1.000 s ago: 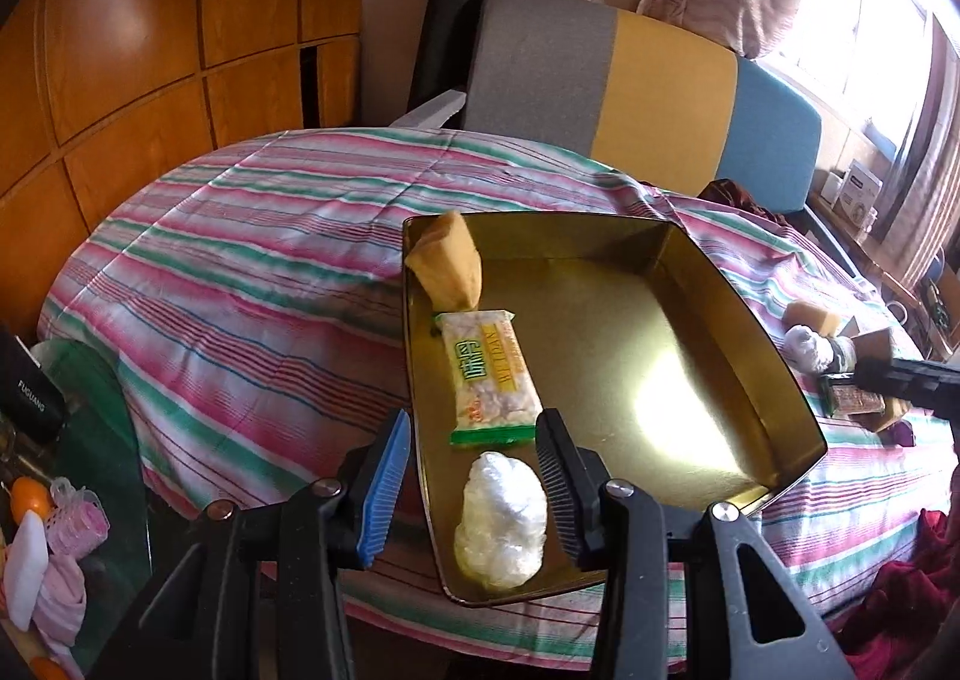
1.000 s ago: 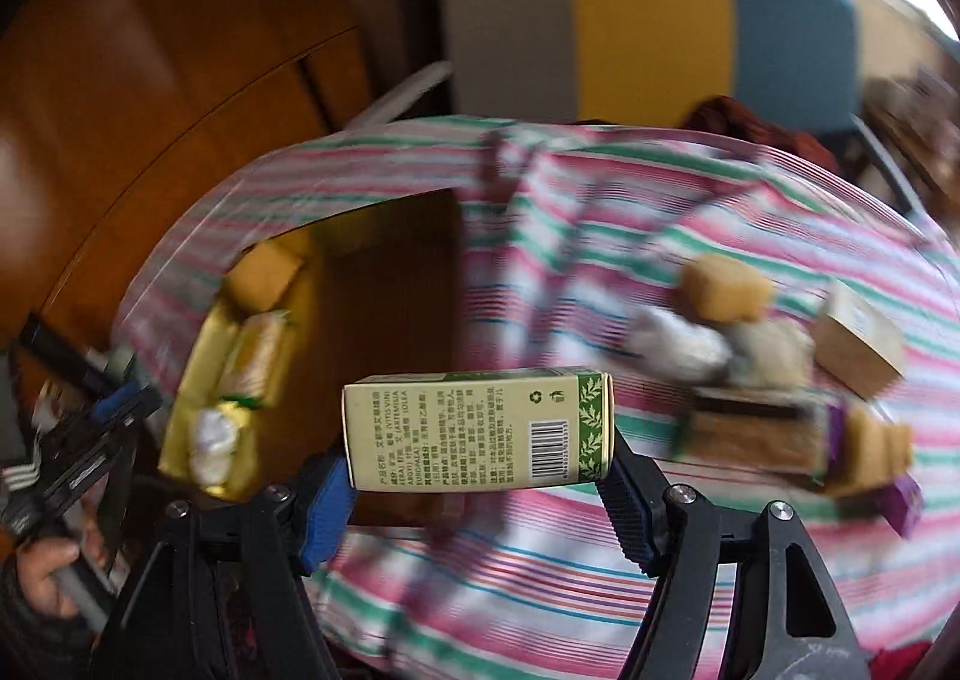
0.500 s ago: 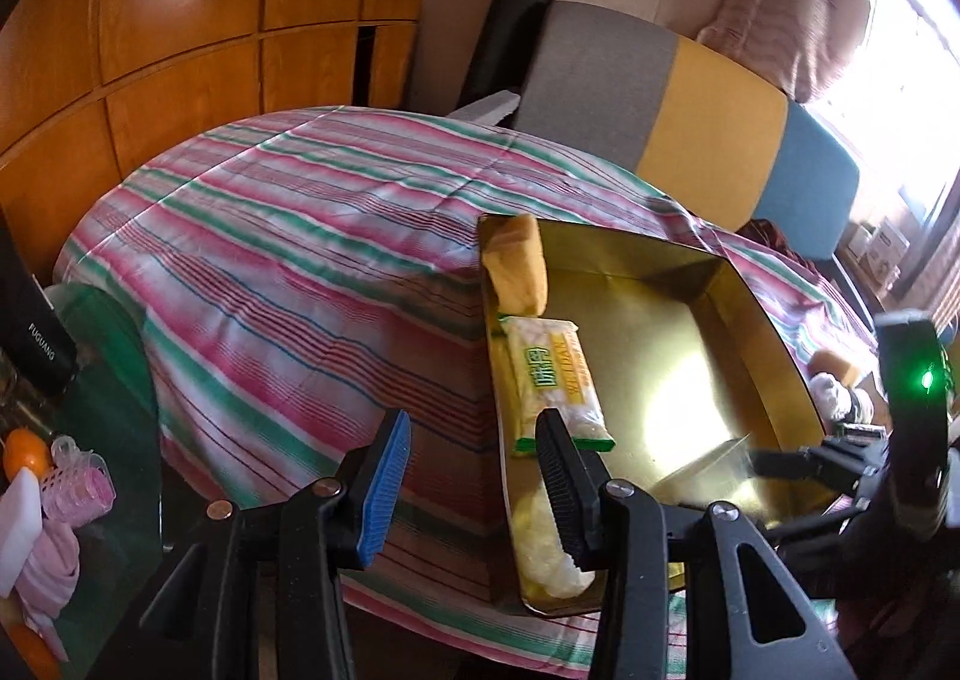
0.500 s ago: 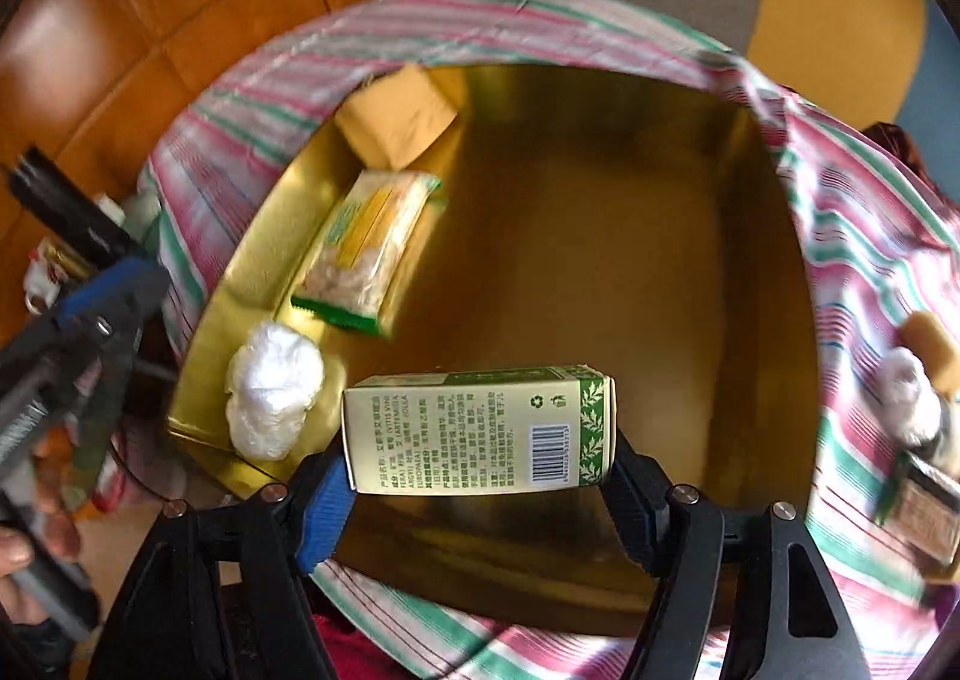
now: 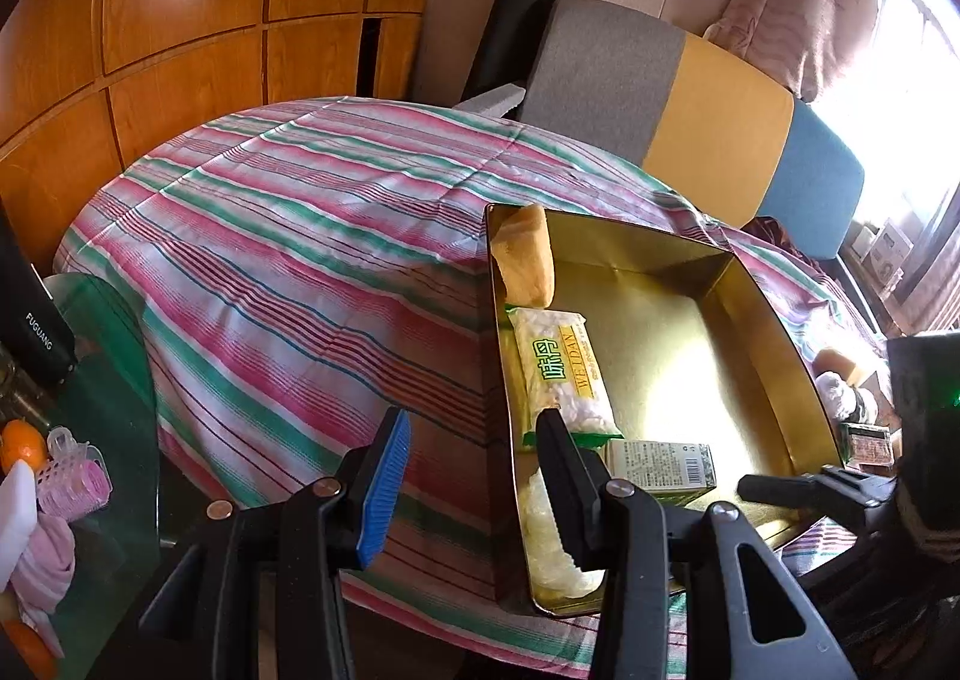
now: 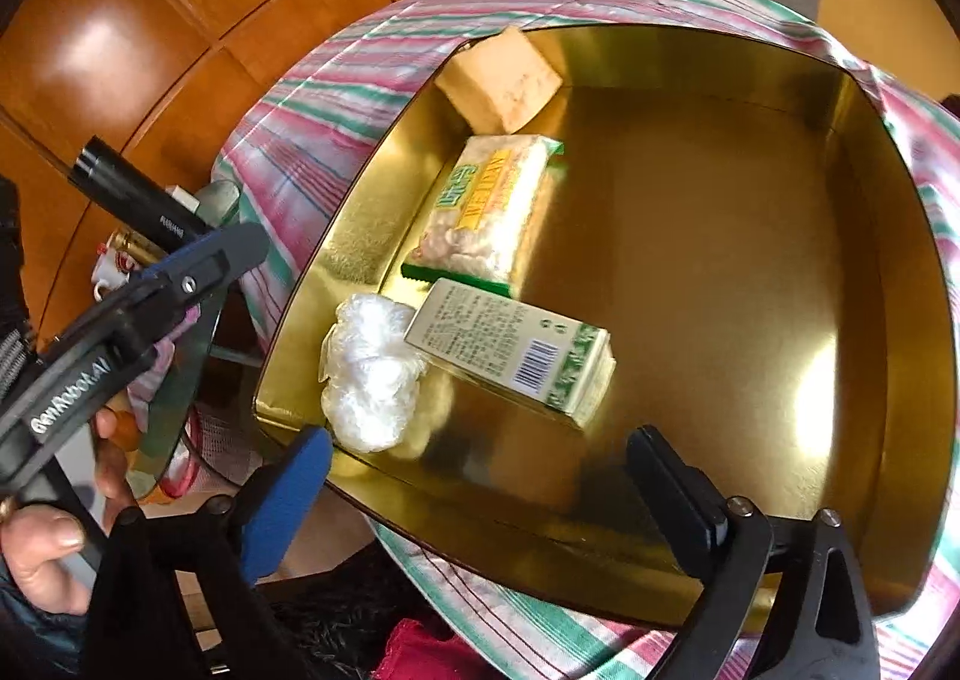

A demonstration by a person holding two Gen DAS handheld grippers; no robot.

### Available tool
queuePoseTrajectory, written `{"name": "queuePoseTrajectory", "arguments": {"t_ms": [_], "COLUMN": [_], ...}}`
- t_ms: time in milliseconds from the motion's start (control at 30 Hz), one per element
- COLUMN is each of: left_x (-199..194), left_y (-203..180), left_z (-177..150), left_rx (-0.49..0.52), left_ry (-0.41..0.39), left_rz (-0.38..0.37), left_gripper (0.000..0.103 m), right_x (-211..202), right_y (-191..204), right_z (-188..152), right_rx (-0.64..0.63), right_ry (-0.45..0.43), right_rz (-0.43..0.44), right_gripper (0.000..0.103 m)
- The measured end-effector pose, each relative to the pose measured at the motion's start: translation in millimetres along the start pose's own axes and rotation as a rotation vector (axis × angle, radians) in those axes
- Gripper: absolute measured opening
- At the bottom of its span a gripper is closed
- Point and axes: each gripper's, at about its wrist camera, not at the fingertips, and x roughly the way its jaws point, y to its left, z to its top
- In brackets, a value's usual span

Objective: Organize objects
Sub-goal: 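Carry the green-and-white box into the gold tray and open the right gripper, then return the right gripper to the pile and grasp a purple snack packet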

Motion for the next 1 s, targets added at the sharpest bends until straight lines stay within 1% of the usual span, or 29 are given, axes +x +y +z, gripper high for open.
{"name": "queuePoseTrajectory", "arguments": {"t_ms": [233, 300, 400, 533, 700, 867, 933, 1000], "left_x": [1.7, 1.3, 1.1, 0.0, -1.6, -2.4, -1.3, -0.8], "left_y": [-2.2, -3.5, -8.0, -20.2, -45.3, -79.7, -95.6, -107.5], "left_z": [-1.0, -1.5, -1.5, -0.2, 2.7, 3.8, 2.1, -0.1], "left_rx": [0.008, 0.011, 0.024, 0.056, 0.112, 0.193, 0.229, 0.257], "left_ry": [0.002, 0.002, 0.004, 0.004, 0.003, 0.012, 0.023, 0.03], "left_rz": [0.005, 0.006, 0.003, -0.013, -0.042, -0.092, -0.117, -0.135], "left_gripper": [0.044, 0.044, 0.044, 0.044, 0.044, 0.044, 0.044, 0.044], "right_x": [-36.6, -47.4, -70.0, -102.2, -145.6, -201.5, -224.9, -242.1], "right_y": [-6.5, -12.6, -35.0, -76.8, -144.7, -227.9, -258.5, -283.0], "right_z": [-0.3, -0.7, -6.0, -22.4, -52.6, -96.2, -114.0, -129.2], "right_rx": [0.02, 0.034, 0.078, 0.169, 0.309, 0.521, 0.587, 0.617], "right_ry": [-0.113, -0.14, -0.177, -0.215, -0.241, -0.292, -0.3, -0.286], "right_rz": [-0.055, -0.072, -0.096, -0.144, -0.256, -0.394, -0.456, -0.502], "right_gripper": [0.103, 0.103, 0.103, 0.103, 0.103, 0.103, 0.103, 0.103]}}
